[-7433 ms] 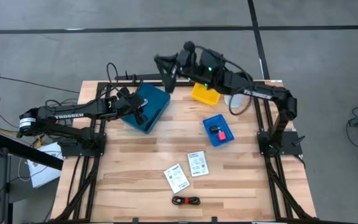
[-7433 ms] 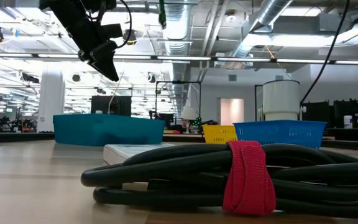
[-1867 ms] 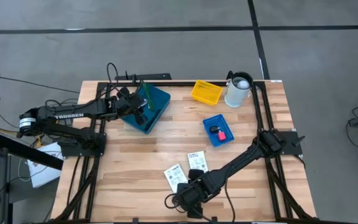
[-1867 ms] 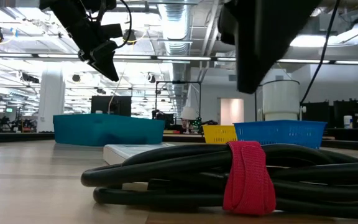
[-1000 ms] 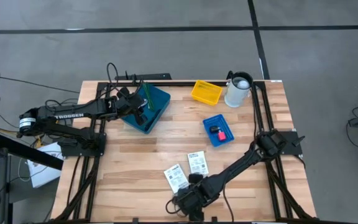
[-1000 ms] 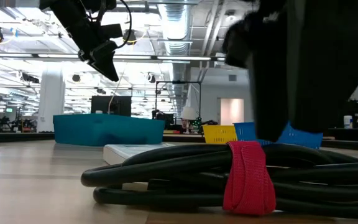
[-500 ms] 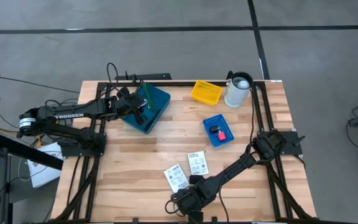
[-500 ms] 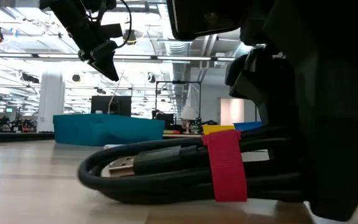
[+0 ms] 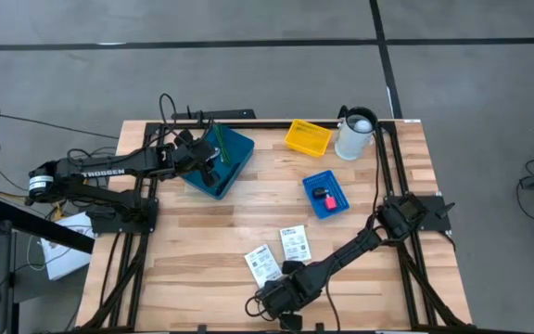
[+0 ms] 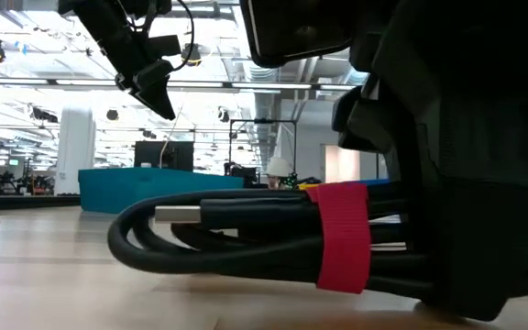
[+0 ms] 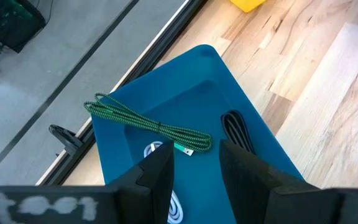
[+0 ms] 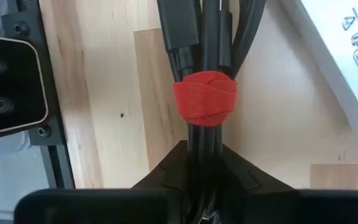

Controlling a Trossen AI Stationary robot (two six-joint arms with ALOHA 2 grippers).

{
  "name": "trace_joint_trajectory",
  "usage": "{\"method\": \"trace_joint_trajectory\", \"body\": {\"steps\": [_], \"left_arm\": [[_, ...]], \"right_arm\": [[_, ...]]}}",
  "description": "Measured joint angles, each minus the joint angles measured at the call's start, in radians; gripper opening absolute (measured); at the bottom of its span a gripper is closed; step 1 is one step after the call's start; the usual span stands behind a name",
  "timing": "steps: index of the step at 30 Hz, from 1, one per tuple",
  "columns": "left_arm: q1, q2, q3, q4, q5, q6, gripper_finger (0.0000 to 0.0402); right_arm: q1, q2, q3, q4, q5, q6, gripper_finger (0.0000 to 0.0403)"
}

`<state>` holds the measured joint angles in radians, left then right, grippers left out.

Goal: Pick and place items into bin
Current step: Put the black charger cable into the dark blue bin

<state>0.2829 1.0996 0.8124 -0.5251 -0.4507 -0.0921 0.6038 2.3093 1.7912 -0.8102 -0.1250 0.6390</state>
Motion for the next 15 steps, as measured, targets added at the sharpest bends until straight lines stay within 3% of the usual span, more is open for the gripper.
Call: {"method": "trace_joint_trajectory", "body": {"steps": [9,15], "left_arm": [[0.000,0.000,0.000,0.000,0.000,0.000,0.0119],[0.000,0.000,0.000,0.000,0.000,0.000,0.0119]], "right_arm": [[0.024,-0.020,0.061,-0.049,-0.041,0.007,0.0037],[0.029,-0.039,0.184,-0.147,0.090,-0.049,0.0037]]}}
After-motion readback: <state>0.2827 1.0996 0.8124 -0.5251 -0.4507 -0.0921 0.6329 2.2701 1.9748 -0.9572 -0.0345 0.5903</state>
